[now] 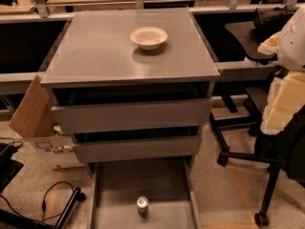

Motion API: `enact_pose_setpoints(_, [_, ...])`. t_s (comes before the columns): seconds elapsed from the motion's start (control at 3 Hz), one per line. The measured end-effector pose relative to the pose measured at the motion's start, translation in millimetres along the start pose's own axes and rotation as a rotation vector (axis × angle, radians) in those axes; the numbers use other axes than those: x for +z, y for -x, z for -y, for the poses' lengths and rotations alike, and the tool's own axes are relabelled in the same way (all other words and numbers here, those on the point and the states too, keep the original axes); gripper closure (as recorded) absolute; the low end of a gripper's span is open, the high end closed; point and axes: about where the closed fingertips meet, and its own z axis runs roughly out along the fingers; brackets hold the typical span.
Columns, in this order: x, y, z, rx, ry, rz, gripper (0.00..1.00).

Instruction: Pick redbull can from bottom drawer and place on counter

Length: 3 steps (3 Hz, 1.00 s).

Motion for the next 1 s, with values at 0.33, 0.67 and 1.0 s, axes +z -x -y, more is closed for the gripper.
enact_pose_setpoints(0.33, [0.0, 0.0, 0.0, 0.000, 0.000, 0.000, 0.00])
enact_pose_setpoints(0.67, [13.7, -1.3, -0.1, 0.022, -0.004, 0.051, 0.00])
enact_pose_setpoints(1.0, [65.7, -2.5, -17.3, 0.054, 0.033, 0.197, 0.00])
